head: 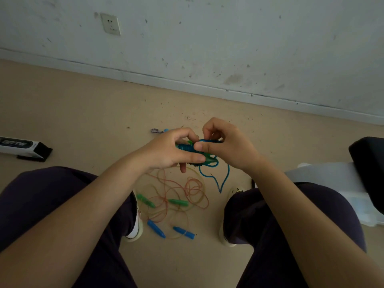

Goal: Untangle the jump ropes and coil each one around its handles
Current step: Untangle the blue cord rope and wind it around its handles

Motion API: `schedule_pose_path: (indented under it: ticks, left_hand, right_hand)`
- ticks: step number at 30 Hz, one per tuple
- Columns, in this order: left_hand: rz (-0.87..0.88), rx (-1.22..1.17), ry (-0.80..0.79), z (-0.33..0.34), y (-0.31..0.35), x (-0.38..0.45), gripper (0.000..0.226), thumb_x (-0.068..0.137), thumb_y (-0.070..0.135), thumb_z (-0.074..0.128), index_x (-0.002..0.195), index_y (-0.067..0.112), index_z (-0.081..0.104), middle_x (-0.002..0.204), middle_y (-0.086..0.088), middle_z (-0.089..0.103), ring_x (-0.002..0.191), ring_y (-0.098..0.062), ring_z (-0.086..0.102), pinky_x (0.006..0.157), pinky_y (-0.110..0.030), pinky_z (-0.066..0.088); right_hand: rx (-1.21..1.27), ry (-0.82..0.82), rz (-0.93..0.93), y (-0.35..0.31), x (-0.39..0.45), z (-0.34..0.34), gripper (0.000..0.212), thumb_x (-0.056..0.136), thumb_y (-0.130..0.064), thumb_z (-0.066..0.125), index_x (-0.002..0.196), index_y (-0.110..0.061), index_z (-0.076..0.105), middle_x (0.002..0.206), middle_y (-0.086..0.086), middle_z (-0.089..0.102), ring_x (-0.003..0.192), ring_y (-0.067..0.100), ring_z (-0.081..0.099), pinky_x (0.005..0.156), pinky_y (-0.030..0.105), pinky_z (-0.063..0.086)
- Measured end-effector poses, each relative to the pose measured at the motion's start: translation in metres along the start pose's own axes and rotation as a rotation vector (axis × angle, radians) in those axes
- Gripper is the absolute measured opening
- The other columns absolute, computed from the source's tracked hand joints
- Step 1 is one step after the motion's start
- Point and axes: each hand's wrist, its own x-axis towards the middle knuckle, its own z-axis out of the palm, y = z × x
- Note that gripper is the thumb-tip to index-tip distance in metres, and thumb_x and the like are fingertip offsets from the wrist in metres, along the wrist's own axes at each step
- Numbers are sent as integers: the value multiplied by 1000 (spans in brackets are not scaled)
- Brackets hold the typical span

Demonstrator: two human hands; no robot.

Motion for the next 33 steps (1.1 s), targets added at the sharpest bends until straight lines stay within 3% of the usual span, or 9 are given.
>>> schedule_pose_path:
  ticks: [5, 9, 12, 16, 22, 27, 30, 33]
  left_hand:
    - [27, -70, 61, 0, 1, 0, 31, 77, 22, 83, 100, 22, 62, 84, -5, 75, 57, -19, 64, 49, -18, 42]
    - [73, -135, 172, -1, 4, -1, 54, 81, 17, 80, 129, 30, 57, 92, -4, 74, 57, -15, 64, 51, -18, 46]
    - [159, -233, 274, -1, 5, 1, 32, 88, 8, 72, 114, 27, 71, 83, -3, 71, 52, -15, 60, 46, -18, 40]
    - [99, -405, 428, -6, 7, 7, 16, 92, 9, 63, 99, 21, 71, 70, -2, 68, 44, -17, 56, 41, -21, 31]
    - [90, -496, 442, -4, 7, 7, 11, 91, 11, 61, 97, 15, 70, 65, -5, 67, 42, -18, 55, 39, -20, 29]
    - [120, -488, 415, -7, 5, 6, 34, 92, 10, 60, 117, 31, 67, 75, -4, 71, 44, -22, 55, 41, -22, 30]
    - [124, -498, 344, -4, 8, 4, 35, 95, 6, 52, 118, 26, 69, 75, -3, 71, 43, -21, 55, 42, -23, 28]
    - [130, -512, 291, -4, 10, 4, 32, 96, 4, 49, 115, 19, 70, 74, -4, 70, 43, -21, 55, 41, -24, 26]
  right_hand:
    - [82, 17, 61, 3, 2, -1, 22, 80, -22, 79, 87, -9, 63, 77, 6, 61, 69, 17, 53, 63, 32, 44]
    - [136, -7, 91, 1, 1, 3, 14, 90, -26, 68, 100, -16, 67, 82, 10, 66, 65, 20, 60, 59, 34, 49]
    - [210, -14, 119, -1, 1, 4, 13, 97, -29, 58, 95, -19, 66, 77, 8, 62, 55, 16, 53, 49, 28, 43]
    - [240, -63, 199, 2, -1, 8, 27, 103, -27, 47, 101, -11, 68, 59, 1, 43, 48, 8, 35, 46, 19, 31]
    - [156, -34, 201, -2, 0, 18, 23, 105, -15, 39, 114, -5, 57, 54, 4, 32, 39, 3, 30, 40, 15, 28]
    - [171, -95, 247, 0, 1, 16, 27, 105, -14, 39, 104, -9, 66, 65, 8, 52, 45, 14, 45, 48, 23, 39]
    - [174, -86, 286, 2, 1, 16, 28, 104, -11, 41, 99, -8, 68, 77, 6, 59, 54, 14, 52, 54, 20, 43]
    - [158, -58, 300, 4, 2, 14, 27, 104, -11, 41, 101, -12, 68, 71, 2, 56, 52, 9, 45, 52, 22, 38]
